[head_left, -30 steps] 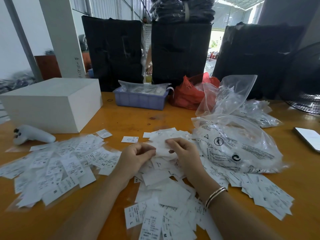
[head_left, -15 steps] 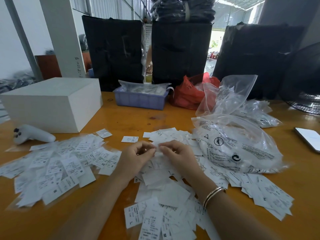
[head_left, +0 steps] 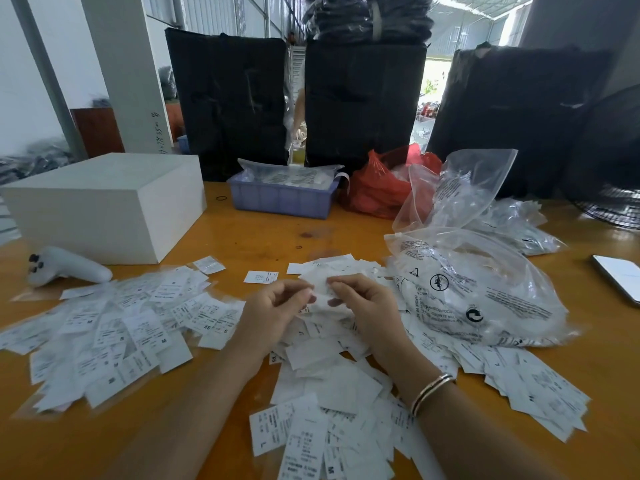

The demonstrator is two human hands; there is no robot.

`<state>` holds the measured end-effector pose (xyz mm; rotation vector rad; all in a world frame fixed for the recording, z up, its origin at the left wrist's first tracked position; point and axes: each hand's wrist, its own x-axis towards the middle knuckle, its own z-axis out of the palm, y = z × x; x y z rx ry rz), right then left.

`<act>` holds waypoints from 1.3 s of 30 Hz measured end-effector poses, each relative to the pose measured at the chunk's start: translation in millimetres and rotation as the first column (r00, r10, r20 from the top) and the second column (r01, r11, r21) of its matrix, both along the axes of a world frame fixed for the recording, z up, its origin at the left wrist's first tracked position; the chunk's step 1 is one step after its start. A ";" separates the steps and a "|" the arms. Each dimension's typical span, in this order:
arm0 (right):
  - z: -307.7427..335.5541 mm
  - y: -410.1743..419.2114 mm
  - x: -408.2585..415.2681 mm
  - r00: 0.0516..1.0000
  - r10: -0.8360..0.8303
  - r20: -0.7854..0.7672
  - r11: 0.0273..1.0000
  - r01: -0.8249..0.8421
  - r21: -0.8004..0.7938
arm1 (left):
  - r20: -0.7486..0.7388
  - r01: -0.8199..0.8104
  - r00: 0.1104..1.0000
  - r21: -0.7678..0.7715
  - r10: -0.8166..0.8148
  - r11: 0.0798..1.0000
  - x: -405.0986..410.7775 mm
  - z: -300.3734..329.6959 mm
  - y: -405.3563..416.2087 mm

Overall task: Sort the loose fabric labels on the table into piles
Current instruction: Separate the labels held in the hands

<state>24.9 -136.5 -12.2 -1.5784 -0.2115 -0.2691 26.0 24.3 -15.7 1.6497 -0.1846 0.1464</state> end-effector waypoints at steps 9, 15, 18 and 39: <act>-0.8 -4.9 2.3 0.996 -0.085 0.033 0.975 0.077 0.209 | 0.031 -0.048 0.998 0.006 0.048 0.999 -1.1 2.4 5.3; 0.1 -7.1 8.6 0.998 -0.014 0.055 0.978 0.002 0.210 | 0.128 -0.057 0.991 0.227 0.028 0.972 3.0 -0.8 3.0; -3.4 -8.7 11.2 0.998 0.001 0.061 0.990 -0.010 0.143 | 0.147 -0.057 0.989 0.220 0.024 0.974 6.2 -2.8 3.1; -1.5 -4.3 6.4 0.999 0.024 -0.027 0.977 -0.030 -0.213 | 0.191 -0.078 0.981 0.300 0.021 0.951 10.2 -6.4 5.1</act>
